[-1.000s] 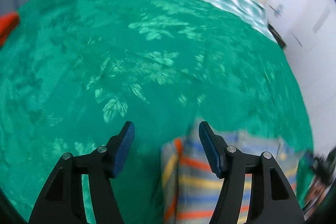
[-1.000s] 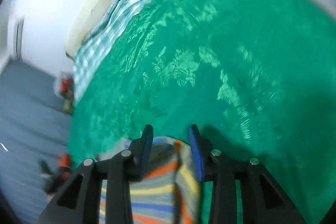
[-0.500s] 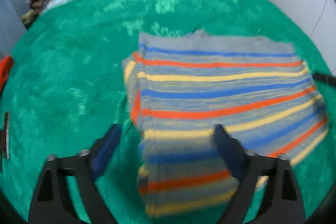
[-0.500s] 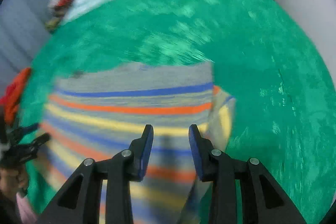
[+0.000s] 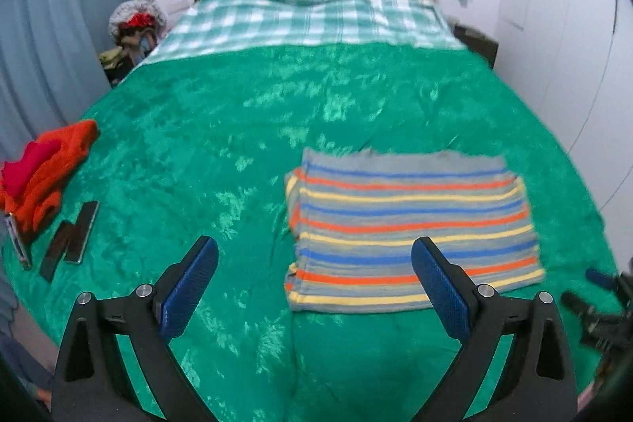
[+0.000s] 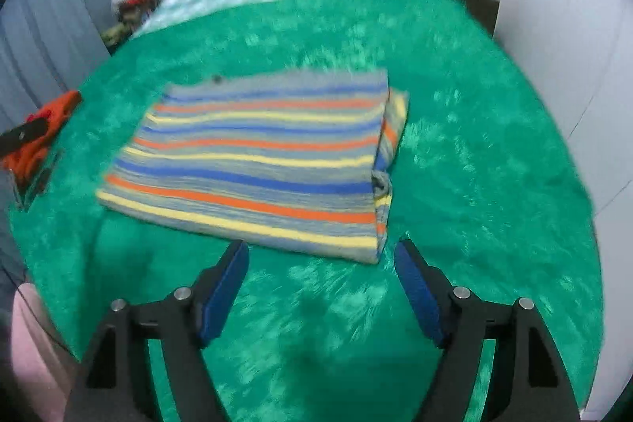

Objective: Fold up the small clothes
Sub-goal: 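Open both grippers and lift them away from the folded sweater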

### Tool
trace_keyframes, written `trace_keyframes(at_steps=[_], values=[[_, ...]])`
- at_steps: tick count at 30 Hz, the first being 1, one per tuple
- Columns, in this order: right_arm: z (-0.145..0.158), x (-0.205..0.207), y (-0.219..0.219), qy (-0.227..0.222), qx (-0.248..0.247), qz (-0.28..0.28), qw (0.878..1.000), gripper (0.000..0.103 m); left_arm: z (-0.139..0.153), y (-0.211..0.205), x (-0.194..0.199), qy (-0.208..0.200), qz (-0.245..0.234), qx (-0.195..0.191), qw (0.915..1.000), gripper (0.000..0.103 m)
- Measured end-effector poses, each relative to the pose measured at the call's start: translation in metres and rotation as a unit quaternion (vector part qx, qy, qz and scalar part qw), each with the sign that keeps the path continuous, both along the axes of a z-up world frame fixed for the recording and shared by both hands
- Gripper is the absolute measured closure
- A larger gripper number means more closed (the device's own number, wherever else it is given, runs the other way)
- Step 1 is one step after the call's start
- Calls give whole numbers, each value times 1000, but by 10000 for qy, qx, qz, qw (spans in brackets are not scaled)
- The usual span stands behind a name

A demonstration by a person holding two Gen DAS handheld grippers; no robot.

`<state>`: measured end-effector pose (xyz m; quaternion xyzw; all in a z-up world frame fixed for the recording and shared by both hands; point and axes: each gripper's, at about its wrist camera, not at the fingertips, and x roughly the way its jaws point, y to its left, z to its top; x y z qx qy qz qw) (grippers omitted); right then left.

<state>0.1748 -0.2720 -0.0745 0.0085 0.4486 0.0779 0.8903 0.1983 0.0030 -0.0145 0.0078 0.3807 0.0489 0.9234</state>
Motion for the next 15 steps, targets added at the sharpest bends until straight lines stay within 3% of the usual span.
trace_keyframes(at_steps=[9,15], values=[[45,-87,35,-576,-56,224,9981,27,55,-4,-44,-647,-70,34,9979,4],[64,-113,48,-886,31,274,9957,27,75,1,-67,-917,-24,17,9958,4]])
